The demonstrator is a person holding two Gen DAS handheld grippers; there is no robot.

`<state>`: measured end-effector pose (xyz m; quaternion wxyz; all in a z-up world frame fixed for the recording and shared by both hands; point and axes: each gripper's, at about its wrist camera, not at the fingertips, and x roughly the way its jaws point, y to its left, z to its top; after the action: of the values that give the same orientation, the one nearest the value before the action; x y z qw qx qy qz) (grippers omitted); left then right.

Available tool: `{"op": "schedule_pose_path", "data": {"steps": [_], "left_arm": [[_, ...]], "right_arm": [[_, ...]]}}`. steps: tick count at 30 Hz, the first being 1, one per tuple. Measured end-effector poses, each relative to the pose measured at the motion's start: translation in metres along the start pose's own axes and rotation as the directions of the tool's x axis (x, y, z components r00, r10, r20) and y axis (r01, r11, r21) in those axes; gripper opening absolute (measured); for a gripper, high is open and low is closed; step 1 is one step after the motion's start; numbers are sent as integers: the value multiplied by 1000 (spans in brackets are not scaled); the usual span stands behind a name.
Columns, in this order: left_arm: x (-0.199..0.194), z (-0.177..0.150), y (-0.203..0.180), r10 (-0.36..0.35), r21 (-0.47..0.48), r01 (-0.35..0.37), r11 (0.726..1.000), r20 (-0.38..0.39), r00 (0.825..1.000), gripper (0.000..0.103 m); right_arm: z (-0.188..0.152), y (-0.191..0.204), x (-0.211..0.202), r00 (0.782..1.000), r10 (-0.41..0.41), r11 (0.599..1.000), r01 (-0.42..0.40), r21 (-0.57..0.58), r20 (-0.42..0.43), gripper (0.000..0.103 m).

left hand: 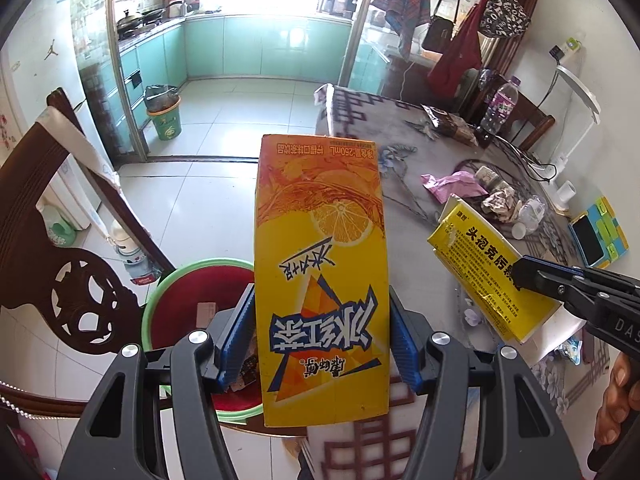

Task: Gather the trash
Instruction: 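Carry the iced tea carton and yellow packet over the red bucket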

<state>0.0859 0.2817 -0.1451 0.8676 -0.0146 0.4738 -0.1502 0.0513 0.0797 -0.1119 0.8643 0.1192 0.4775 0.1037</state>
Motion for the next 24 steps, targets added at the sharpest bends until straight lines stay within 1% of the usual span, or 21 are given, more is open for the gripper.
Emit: {"op": "schedule_pose_path", "data": {"steps": [6, 15, 24], "left_arm": [[0, -2, 30, 40, -47, -40, 998, -5, 999, 58], [7, -10, 80, 102, -121, -107, 987, -45, 994, 58], [19, -11, 102, 121, -136, -130, 982, -73, 990, 58]], "right_arm": [[10, 28, 19, 999, 38, 998, -38, -44, -18, 5], [21, 68, 52, 994, 81, 989, -89, -114, -70, 5], [26, 92, 72, 990, 102, 981, -116, -153, -99, 5]]}}
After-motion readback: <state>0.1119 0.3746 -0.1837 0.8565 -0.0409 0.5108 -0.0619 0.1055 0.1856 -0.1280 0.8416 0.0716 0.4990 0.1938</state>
